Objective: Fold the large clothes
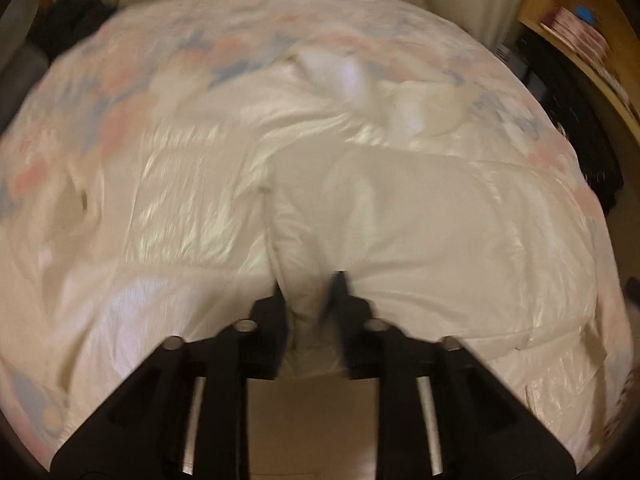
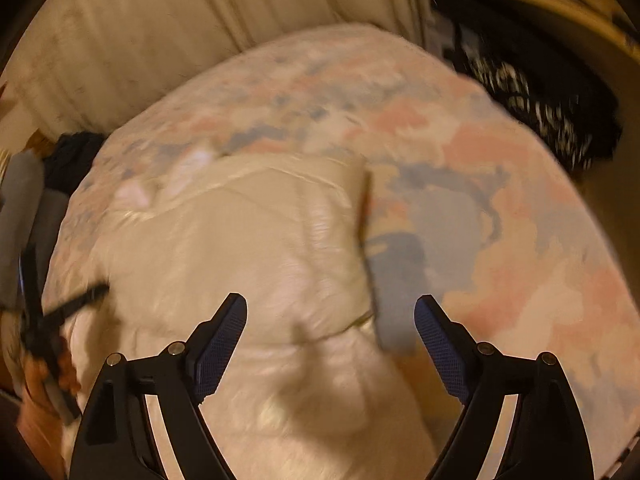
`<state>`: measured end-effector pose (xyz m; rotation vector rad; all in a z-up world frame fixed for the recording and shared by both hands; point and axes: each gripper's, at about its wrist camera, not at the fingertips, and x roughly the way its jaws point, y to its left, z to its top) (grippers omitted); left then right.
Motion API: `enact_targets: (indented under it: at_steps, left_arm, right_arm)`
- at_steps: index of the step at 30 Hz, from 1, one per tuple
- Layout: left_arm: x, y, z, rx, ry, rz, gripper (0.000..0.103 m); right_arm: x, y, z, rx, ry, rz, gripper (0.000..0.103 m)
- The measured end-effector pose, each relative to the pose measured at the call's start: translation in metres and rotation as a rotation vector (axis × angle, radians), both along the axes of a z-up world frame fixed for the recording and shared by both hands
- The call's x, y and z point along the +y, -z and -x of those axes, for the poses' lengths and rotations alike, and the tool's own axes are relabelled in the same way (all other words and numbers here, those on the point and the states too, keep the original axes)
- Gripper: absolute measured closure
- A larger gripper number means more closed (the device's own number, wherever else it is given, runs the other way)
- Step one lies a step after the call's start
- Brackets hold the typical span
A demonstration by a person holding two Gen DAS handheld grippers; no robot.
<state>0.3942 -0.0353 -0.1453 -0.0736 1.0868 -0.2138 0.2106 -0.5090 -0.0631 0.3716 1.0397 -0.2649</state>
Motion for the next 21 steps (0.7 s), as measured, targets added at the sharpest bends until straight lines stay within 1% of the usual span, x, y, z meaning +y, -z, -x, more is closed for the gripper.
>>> enact_targets:
  at_steps: [1, 2, 3, 5, 6, 8, 9, 10, 11, 13, 14, 16, 17, 18, 19, 20, 21]
  left_arm:
    - [0.006, 0.0, -0.002, 0.009, -0.019, 0.022, 0.064]
    - [0.011, 0.0, -0.005, 0.018, -0.035, 0.041, 0.06]
    - [0.015, -0.001, -0.008, 0.029, -0.043, 0.063, 0.053]
    - [0.02, 0.0, -0.015, 0.037, -0.044, 0.096, 0.052]
    - [0.022, 0.003, -0.019, 0.038, -0.048, 0.096, 0.052]
    - [0.021, 0.007, -0.024, 0.04, -0.059, 0.085, 0.052]
    - [0.019, 0.01, -0.027, 0.042, -0.066, 0.09, 0.055]
    - [0.018, 0.013, -0.03, 0.042, -0.073, 0.106, 0.073]
    - [0.018, 0.013, -0.034, 0.043, -0.067, 0.137, 0.082]
    - [0.017, 0.005, -0.035, 0.005, -0.069, 0.122, 0.095]
    - [0.016, -0.003, -0.035, -0.032, -0.067, 0.125, 0.096]
    - [0.018, -0.014, -0.033, -0.104, -0.075, 0.124, 0.096]
    - [0.019, -0.014, -0.035, -0.116, -0.086, 0.108, 0.096]
    - [0.02, -0.011, -0.038, -0.103, -0.089, 0.094, 0.096]
    - [0.02, -0.001, -0.042, -0.067, -0.088, 0.074, 0.096]
    - [0.018, 0.005, -0.043, -0.04, -0.084, 0.058, 0.095]
    - [0.017, 0.01, -0.042, -0.024, -0.078, 0.039, 0.094]
  right_arm:
    - [-0.011, 0.01, -0.006, 0.002, 0.004, -0.026, 0.016]
    - [-0.021, 0.017, -0.013, 0.001, 0.01, -0.059, 0.016]
    - [-0.031, 0.024, -0.02, -0.004, 0.017, -0.103, 0.016]
    - [-0.044, 0.039, -0.031, -0.026, 0.03, -0.184, 0.016]
    - [-0.051, 0.047, -0.038, -0.033, 0.039, -0.217, 0.016]
    - [-0.063, 0.065, -0.05, -0.021, 0.064, -0.258, 0.016]
    - [-0.067, 0.076, -0.057, -0.005, 0.073, -0.283, 0.016]
    - [-0.071, 0.088, -0.061, 0.006, 0.075, -0.3, 0.018]
    - [-0.073, 0.098, -0.066, 0.019, 0.076, -0.32, 0.024]
    - [-0.07, 0.112, -0.073, 0.02, 0.055, -0.371, 0.062]
    - [-0.065, 0.11, -0.075, 0.007, 0.043, -0.36, 0.078]
    - [-0.047, 0.086, -0.073, -0.05, 0.036, -0.176, 0.081]
    - [-0.036, 0.076, -0.072, -0.082, 0.019, -0.098, 0.083]
    - [-0.03, 0.075, -0.073, -0.079, 0.016, -0.066, 0.082]
    - [-0.027, 0.083, -0.077, -0.034, 0.018, -0.046, 0.082]
    - [-0.024, 0.093, -0.083, 0.031, 0.017, -0.023, 0.077]
    - [-0.023, 0.104, -0.089, 0.091, 0.008, -0.017, 0.07]
